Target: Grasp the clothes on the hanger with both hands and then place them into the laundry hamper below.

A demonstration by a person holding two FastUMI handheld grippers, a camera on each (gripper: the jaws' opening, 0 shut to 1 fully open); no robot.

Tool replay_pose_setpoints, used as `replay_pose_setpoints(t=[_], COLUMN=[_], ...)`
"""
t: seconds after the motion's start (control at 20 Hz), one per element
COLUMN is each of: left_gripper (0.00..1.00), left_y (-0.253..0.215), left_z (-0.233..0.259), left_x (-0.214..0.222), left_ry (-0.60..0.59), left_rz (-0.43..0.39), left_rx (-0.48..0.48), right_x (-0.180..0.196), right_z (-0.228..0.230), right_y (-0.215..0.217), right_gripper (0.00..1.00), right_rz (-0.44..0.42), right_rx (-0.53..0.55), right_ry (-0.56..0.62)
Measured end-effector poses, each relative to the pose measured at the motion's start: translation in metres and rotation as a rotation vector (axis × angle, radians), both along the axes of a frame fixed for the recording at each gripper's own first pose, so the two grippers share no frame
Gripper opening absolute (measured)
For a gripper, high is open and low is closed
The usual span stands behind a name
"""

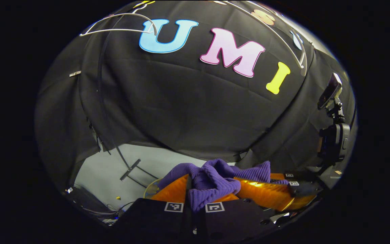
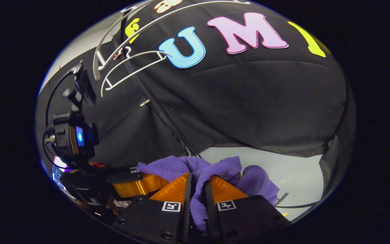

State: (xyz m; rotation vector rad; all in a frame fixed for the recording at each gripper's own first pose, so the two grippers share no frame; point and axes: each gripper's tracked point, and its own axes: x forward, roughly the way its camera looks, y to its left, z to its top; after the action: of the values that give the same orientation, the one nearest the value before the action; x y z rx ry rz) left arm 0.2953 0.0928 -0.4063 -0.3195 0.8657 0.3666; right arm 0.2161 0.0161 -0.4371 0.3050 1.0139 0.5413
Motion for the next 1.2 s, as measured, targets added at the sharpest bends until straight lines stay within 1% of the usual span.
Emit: replay_pose_setpoints(t=[0.1,0.25,0.3,0.35,0.4,0.45,0.5,0.6,0.65,0.7,0.75,0.8,0.85,0.9,1.2], left_gripper=[0.09,0.09,0.07,0.10,0.11,0.07,0.19,0.42,0.57,0.72,0.87,0.87,0.92,0.94,0.94], left_y=[-0.002,-0.004,-0.003,-0.005,-0.006,-0.008,-0.010,-0.012,-0.007,-0.002,0.000,0.001,0.000,0.000,-0.005], left_z=[-0.009,-0.020,-0.022,-0.022,-0.025,-0.022,-0.022,-0.021,-0.018,-0.019,-0.019,-0.018,-0.020,-0.016,-0.003], left_x=[0.000,0.002,0.003,0.002,0.002,0.001,0.003,0.007,0.001,-0.001,-0.005,-0.004,-0.005,-0.005,-0.011], left_ry=[0.040,0.061,0.062,0.061,0.071,0.078,0.078,0.064,0.063,0.067,0.069,0.064,0.062,0.056,0.014], left_rz=[0.005,0.008,0.005,0.000,-0.006,-0.008,-0.011,-0.020,-0.021,-0.020,-0.014,-0.001,0.006,0.011,0.010], left_rx=[-0.015,-0.035,-0.036,-0.043,-0.050,-0.052,-0.055,-0.062,-0.055,-0.046,-0.049,-0.059,-0.070,-0.070,-0.069], right_x=[-0.010,-0.026,-0.030,-0.032,-0.036,-0.037,-0.039,-0.042,-0.043,-0.041,-0.038,-0.037,-0.034,-0.034,-0.035], right_z=[-0.011,-0.017,-0.019,-0.026,-0.027,-0.031,-0.035,-0.042,-0.041,-0.039,-0.035,-0.037,-0.034,-0.032,-0.025], right_y=[0.005,0.007,0.006,0.005,-0.001,-0.005,-0.007,-0.013,-0.016,-0.018,-0.019,-0.019,-0.019,-0.018,-0.017], right_gripper=[0.24,0.27,0.27,0.26,0.25,0.20,0.25,0.52,0.66,0.77,0.90,0.94,0.99,0.99,0.99], right_rz=[0.006,0.011,0.010,0.004,0.009,0.015,0.020,0.021,0.019,0.008,-0.003,0.001,0.002,0.007,0.010], right_rx=[-0.021,-0.039,-0.047,-0.071,-0.098,-0.131,-0.151,-0.182,-0.189,-0.191,-0.199,-0.203,-0.203,-0.203,-0.206], right_ry=[0.048,0.090,0.104,0.115,0.124,0.130,0.130,0.141,0.142,0.135,0.128,0.122,0.113,0.106,0.083])
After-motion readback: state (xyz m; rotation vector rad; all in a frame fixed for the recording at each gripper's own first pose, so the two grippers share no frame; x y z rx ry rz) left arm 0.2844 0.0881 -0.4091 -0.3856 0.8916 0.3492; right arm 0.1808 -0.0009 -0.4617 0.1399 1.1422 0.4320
